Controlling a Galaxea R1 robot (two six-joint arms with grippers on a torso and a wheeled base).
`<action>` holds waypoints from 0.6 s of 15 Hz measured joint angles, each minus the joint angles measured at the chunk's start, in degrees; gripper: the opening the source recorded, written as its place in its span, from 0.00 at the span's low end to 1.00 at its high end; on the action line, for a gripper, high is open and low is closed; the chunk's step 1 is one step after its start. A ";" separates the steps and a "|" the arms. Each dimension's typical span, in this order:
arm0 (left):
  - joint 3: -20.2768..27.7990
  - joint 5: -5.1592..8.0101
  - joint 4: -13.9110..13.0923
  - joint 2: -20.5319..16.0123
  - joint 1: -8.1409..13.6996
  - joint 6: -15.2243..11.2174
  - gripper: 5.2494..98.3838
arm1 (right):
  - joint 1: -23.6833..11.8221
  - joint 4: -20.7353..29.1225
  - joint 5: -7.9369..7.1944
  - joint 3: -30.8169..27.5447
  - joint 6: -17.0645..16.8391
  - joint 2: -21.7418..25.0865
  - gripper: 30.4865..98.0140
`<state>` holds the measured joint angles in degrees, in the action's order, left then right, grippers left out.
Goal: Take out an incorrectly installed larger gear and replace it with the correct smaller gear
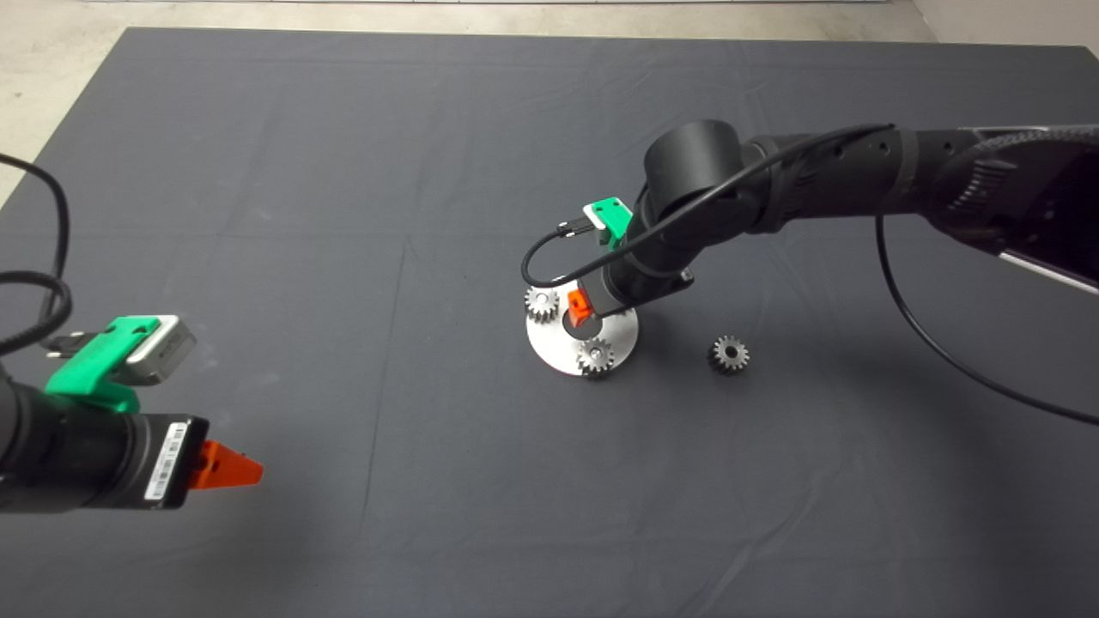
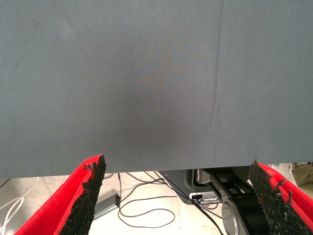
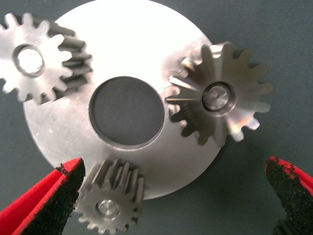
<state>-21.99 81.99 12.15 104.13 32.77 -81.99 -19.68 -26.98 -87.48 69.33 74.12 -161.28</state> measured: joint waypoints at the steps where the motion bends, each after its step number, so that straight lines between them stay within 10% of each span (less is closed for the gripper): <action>1: 0.00 -0.02 0.00 -0.01 0.00 0.00 0.74 | -0.06 -0.02 0.02 1.08 -0.15 0.00 1.00; 9: 0.00 -0.02 0.02 -0.02 0.00 0.02 0.74 | -0.17 -0.56 0.02 4.18 -0.17 -0.02 0.94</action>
<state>-21.99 81.97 12.18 104.11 32.77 -81.97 -19.85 -27.54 -87.46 73.51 73.95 -161.31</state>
